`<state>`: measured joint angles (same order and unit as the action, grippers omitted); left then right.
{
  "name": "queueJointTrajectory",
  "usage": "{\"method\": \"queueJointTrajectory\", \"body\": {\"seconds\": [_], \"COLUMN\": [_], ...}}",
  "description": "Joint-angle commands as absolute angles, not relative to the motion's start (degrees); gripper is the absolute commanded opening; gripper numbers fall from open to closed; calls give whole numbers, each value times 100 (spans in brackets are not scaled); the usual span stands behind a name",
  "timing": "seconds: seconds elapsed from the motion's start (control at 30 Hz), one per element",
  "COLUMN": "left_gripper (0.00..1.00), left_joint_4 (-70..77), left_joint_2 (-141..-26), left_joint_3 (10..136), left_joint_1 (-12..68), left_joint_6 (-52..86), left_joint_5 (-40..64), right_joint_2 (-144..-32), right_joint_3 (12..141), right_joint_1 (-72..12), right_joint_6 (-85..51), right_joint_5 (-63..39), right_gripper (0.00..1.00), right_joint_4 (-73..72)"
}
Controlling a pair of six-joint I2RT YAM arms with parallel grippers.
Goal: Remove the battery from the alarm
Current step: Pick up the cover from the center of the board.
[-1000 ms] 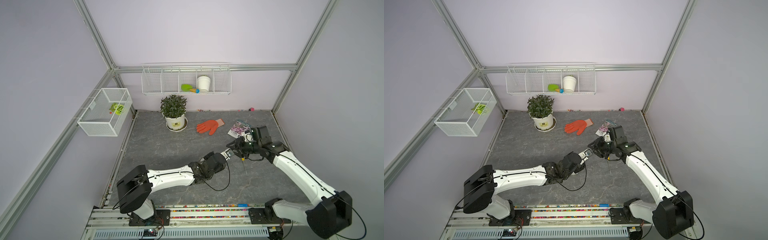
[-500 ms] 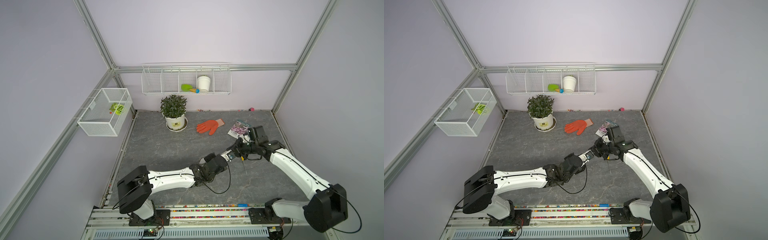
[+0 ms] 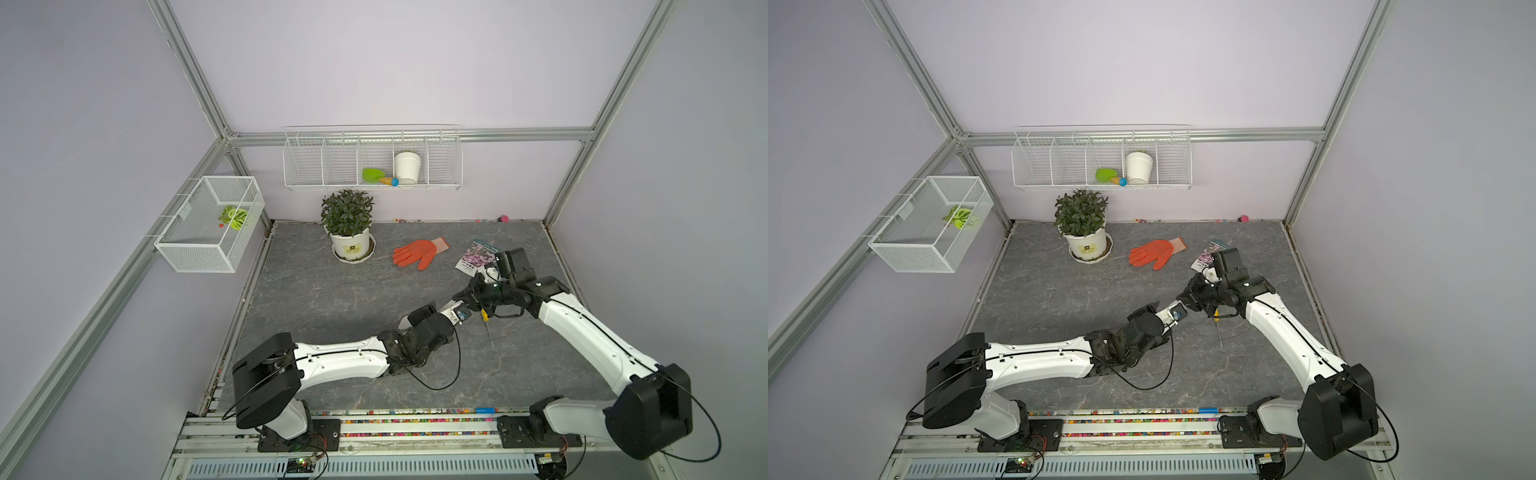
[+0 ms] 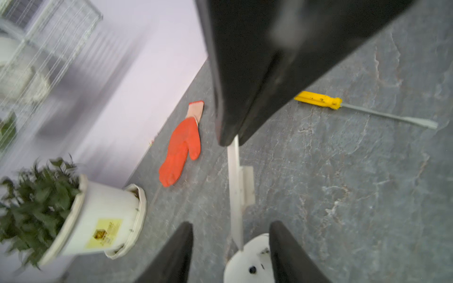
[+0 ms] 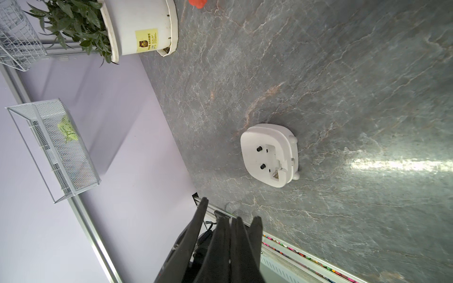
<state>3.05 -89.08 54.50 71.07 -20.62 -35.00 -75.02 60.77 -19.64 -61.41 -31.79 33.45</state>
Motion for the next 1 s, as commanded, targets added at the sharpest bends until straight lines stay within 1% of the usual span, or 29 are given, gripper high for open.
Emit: {"method": "queueJointTrajectory", "body": {"seconds": [0.0, 0.1, 0.17, 0.27, 0.33, 0.43, 0.5, 0.57, 0.63, 0.7, 0.8, 0.9, 0.97], "left_gripper": [72, 82, 86, 87, 87, 88, 88, 86, 84, 83, 80, 76, 74], "left_joint_4": [303, 256, 280, 91, -72, 177, 295, 368, 559, 744, 827, 902, 807], "left_joint_2": [-8469, -7913, -7486, -6757, -6238, -5480, -5104, -4984, -5010, -5172, -5655, -6176, -6428], "left_joint_3": [5239, 4931, 4685, 4403, 4231, 3815, 3678, 3661, 3639, 3695, 3949, 4244, 4411], "left_joint_1": [7132, 7127, 7105, 6726, 6137, 5328, 4713, 4069, 3622, 3396, 3366, 3366, 3374], "left_joint_6": [-1699, -1219, -907, -221, 329, 854, 1129, 1428, 1610, 1767, 1913, 2003, 1928], "left_joint_5": [-3531, -3526, -3578, -3130, -2146, -907, 310, 1511, 2696, 3620, 4634, 5574, 5894], "right_joint_2": [-7339, -7108, -6955, -6710, -6583, -6526, -6597, -6673, -6680, -6677, -6656, -6728, -6791], "right_joint_3": [6241, 6194, 6069, 5734, 5480, 5323, 5322, 5294, 5247, 5280, 5332, 5474, 5607], "right_joint_1": [-1814, -1586, -1370, -1091, -1030, -1029, -1028, -1060, -1158, -1300, -1545, -1799, -1933], "right_joint_6": [-5413, -4727, -4193, -3506, -3038, -2375, -1847, -1615, -1382, -1062, -834, -593, -341], "right_joint_5": [-2889, -2579, -2540, -2817, -3124, -3791, -4622, -5292, -5617, -5944, -6313, -6512, -6521], "right_gripper": [0, 0, 0, 0, 0, 0, 0, 0, 0, 0, 0, 0, 0], "right_joint_4": [3526, 3514, 3315, 2651, 2132, 1730, 1621, 1519, 1487, 1550, 1482, 1670, 1943]}}
